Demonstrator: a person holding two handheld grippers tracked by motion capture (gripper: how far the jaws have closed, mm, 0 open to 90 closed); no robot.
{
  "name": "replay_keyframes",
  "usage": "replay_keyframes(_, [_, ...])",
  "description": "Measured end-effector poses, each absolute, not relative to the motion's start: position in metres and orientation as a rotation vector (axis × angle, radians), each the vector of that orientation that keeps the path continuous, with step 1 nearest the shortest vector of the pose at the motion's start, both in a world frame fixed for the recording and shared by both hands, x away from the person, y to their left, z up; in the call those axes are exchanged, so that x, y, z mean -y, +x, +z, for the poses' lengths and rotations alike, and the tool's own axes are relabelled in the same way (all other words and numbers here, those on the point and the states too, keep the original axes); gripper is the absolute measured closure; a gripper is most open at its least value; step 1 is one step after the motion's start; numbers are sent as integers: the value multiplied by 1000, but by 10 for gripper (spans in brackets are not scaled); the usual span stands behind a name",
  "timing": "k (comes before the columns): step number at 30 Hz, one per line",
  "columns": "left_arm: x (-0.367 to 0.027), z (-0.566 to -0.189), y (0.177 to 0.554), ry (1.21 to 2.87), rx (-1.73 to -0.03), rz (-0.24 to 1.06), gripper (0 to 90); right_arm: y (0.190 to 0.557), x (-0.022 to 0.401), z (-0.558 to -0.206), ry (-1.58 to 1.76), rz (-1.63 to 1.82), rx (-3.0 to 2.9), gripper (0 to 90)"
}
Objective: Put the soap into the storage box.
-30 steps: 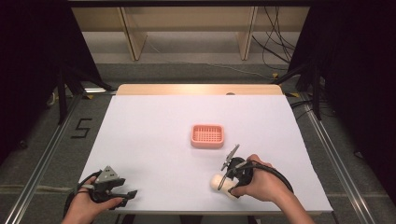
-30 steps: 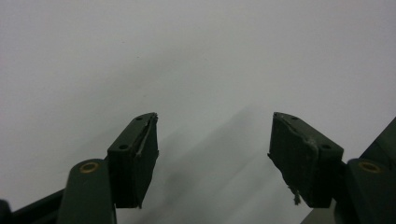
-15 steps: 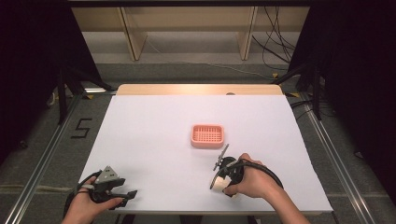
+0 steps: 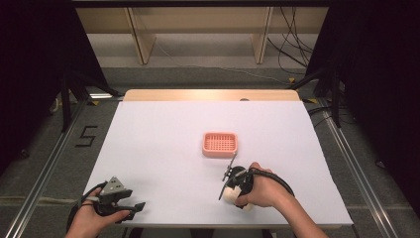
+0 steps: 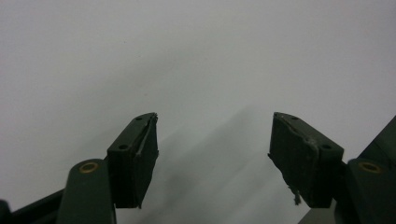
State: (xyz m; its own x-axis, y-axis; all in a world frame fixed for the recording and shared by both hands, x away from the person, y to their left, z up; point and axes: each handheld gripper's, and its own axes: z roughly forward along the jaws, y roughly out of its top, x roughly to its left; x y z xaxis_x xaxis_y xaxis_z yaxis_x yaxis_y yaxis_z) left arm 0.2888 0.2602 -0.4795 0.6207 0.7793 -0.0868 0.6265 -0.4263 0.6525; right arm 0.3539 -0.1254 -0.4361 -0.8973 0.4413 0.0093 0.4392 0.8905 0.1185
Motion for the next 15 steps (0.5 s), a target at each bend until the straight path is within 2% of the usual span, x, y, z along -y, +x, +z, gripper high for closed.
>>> replay_keyframes(15, [-262, -479, 288, 2190, -1087, 314, 321, 358, 120, -443, 725, 136, -3043, 400])
